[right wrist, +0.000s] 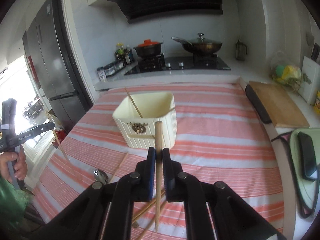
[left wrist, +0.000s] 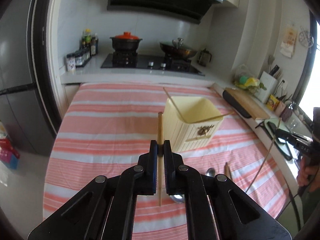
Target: Organize utensils
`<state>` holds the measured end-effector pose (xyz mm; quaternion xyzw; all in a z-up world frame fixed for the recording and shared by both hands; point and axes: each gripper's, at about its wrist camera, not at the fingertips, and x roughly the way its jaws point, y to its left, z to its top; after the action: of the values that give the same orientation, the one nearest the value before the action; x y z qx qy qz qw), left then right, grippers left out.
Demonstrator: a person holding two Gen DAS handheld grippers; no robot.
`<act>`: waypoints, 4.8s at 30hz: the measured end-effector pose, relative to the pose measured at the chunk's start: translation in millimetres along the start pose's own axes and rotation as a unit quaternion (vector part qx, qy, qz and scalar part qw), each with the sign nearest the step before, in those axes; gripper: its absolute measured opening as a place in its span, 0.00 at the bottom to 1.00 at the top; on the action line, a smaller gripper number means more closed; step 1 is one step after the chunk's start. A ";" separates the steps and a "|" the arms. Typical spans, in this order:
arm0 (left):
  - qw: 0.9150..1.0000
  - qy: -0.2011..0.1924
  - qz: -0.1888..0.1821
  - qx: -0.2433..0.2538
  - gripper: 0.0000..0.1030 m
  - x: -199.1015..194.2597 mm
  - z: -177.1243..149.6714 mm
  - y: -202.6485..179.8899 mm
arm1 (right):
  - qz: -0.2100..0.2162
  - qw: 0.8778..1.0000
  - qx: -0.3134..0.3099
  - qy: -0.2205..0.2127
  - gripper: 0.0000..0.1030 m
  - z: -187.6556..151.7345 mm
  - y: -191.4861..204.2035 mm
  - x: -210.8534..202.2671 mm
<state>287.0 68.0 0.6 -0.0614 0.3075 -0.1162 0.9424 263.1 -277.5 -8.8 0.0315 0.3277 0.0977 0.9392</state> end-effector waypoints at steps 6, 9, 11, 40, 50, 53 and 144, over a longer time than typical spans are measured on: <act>0.996 -0.085 -0.021 0.022 0.04 -35.6 53.0 -27.2 | -0.011 0.995 -0.024 -0.096 0.07 45.6 24.5 -30.6; 0.992 -0.115 -0.028 0.033 0.04 -36.4 85.9 -41.1 | -0.001 0.991 -0.014 -0.131 0.07 83.6 30.9 -30.9; 0.990 -0.131 -0.028 0.040 0.04 -31.2 107.1 -49.7 | 0.002 0.987 -0.008 -0.158 0.07 110.1 33.8 -29.8; 1.000 -0.003 0.002 0.025 0.86 112.7 97.6 -55.6 | -0.011 0.999 -0.015 -0.041 0.49 139.9 30.6 130.4; 0.998 0.066 0.000 0.015 0.97 4.7 -45.5 -18.9 | -0.054 0.992 -0.087 -0.071 0.67 30.2 27.7 -15.1; 0.995 0.089 0.015 -0.032 0.97 7.9 -109.7 -8.8 | -0.083 0.993 -0.070 -0.050 0.67 -38.4 16.6 -19.5; 0.979 0.158 0.126 -0.025 0.91 39.8 -219.3 -1.6 | -0.139 0.978 0.020 0.152 0.48 -207.0 -10.8 32.4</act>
<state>187.7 46.6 -197.7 -0.0268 0.4610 0.0034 0.8870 161.0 -282.4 -192.1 -0.0105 0.4695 -0.0366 0.8821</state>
